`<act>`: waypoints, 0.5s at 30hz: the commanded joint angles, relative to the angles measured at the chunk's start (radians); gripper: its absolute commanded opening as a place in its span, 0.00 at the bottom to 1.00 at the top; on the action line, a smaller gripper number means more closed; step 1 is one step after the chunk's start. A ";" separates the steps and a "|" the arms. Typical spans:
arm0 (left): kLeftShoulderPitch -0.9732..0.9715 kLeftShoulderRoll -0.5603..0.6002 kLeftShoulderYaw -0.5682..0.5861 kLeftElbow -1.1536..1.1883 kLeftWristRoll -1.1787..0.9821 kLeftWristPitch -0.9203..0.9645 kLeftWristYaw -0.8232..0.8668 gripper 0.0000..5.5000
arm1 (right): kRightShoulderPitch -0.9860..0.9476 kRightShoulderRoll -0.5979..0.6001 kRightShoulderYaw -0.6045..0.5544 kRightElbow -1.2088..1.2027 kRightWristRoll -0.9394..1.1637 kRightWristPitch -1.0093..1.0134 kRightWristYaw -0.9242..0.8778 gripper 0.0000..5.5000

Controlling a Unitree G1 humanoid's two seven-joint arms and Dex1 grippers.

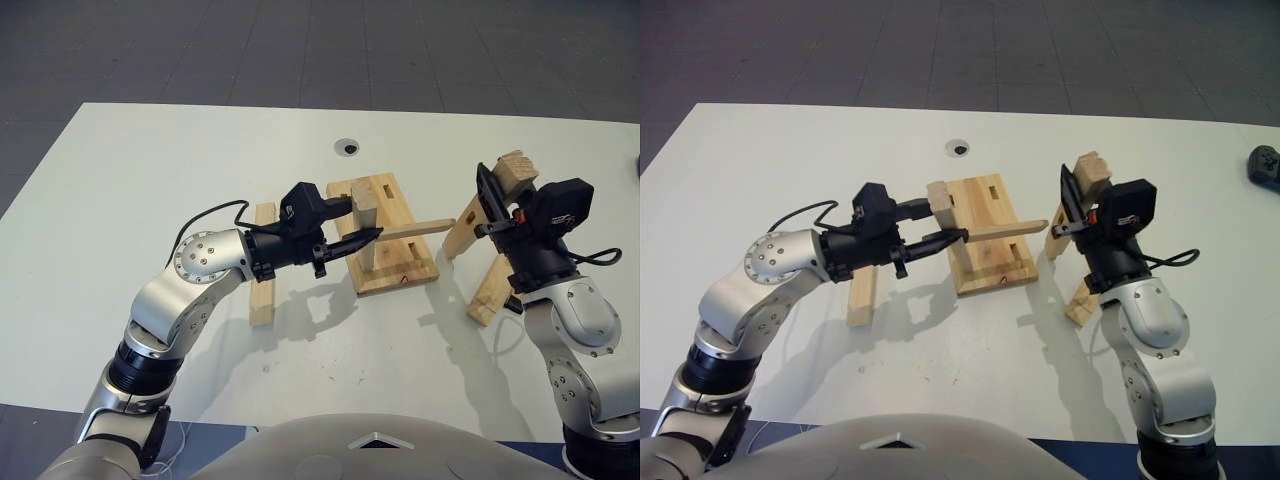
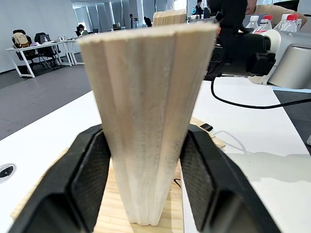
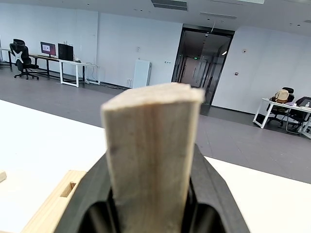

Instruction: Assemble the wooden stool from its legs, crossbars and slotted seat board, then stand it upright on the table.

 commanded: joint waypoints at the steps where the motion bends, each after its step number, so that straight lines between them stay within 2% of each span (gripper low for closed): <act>1: 0.059 0.001 -0.007 0.040 0.003 0.087 0.034 0.38 | -0.005 0.023 -0.029 0.014 0.008 0.002 0.035 0.19; 15: 0.120 -0.020 -0.046 0.003 0.039 0.082 0.080 0.38 | -0.061 0.050 0.027 0.068 -0.089 -0.009 0.126 0.19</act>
